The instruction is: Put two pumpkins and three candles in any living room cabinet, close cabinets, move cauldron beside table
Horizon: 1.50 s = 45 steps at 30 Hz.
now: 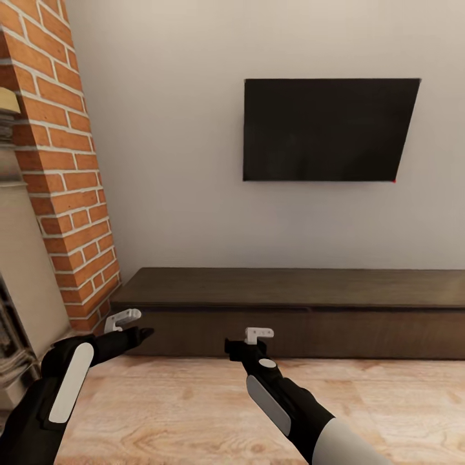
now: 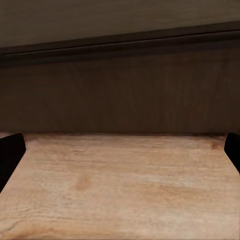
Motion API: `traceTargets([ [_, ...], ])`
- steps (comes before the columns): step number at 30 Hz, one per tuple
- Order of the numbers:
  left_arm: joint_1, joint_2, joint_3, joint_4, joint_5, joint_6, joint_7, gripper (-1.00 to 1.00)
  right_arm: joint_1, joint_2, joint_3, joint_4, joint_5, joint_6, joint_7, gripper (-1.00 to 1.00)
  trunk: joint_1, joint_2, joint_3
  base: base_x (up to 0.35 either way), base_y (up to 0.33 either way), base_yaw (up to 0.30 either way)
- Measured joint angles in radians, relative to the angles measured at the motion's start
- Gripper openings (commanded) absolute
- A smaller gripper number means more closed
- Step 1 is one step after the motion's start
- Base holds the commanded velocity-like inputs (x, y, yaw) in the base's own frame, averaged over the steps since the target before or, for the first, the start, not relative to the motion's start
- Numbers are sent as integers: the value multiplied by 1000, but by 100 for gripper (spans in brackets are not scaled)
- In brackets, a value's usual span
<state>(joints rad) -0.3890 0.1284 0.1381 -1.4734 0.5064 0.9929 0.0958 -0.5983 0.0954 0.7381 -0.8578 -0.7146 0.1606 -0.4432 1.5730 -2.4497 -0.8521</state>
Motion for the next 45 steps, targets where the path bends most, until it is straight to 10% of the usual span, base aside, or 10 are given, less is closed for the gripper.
traceTargets([
  [45, 0, 2, 1, 6, 0, -1, 0, 100, 0, 0, 1, -9, -2, -2, 1, 100, -173, 315, 79, 0, 0, 150],
])
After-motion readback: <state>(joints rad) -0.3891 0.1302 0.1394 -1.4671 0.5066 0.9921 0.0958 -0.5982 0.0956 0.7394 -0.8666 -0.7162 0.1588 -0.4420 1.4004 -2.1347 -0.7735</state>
